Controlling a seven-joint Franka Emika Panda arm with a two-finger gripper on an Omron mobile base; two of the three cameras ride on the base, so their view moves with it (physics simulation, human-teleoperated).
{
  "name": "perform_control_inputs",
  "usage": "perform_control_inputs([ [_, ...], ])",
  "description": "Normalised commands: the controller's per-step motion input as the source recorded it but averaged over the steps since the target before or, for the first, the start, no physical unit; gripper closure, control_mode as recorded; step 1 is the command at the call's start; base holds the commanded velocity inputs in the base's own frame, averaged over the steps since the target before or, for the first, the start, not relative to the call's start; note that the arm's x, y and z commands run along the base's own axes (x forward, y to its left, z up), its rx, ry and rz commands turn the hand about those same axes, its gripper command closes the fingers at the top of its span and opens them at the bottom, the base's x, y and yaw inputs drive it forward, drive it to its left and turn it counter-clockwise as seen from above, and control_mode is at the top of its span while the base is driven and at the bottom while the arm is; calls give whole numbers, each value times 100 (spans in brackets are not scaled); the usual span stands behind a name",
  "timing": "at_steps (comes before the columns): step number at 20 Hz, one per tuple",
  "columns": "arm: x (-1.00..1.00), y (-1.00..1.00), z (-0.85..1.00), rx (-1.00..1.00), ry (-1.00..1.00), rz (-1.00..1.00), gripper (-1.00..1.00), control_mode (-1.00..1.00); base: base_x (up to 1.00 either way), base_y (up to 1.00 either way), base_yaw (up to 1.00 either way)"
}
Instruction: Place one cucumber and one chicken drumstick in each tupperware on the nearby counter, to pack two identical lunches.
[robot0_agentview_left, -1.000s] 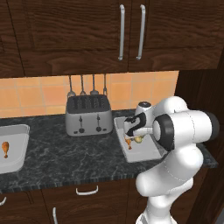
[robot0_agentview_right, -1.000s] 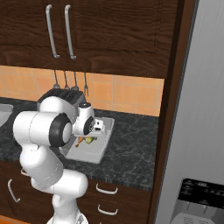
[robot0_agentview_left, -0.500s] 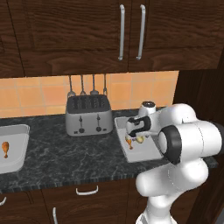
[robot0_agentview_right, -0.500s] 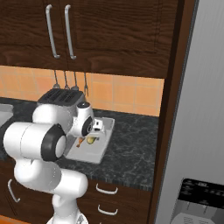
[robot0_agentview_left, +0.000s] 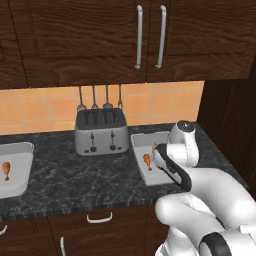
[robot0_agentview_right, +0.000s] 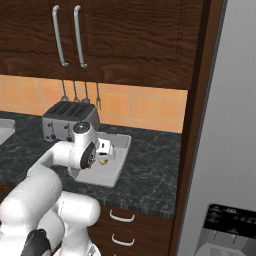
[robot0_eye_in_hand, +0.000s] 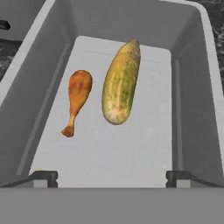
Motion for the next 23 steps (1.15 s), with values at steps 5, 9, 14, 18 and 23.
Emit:
perform_control_inputs([
  [5,-100,0,58,0,-4,0,-100,-100,0,0,0],
  [9,-100,0,61,2,-4,0,-100,-100,0,0,0],
  [14,-100,0,88,0,-18,0,-100,-100,0,0,0],
  [18,-75,18,76,-3,-55,1,-100,-100,0,0,0],
  [23,-34,32,45,-5,-67,2,-100,-100,0,0,0],
])
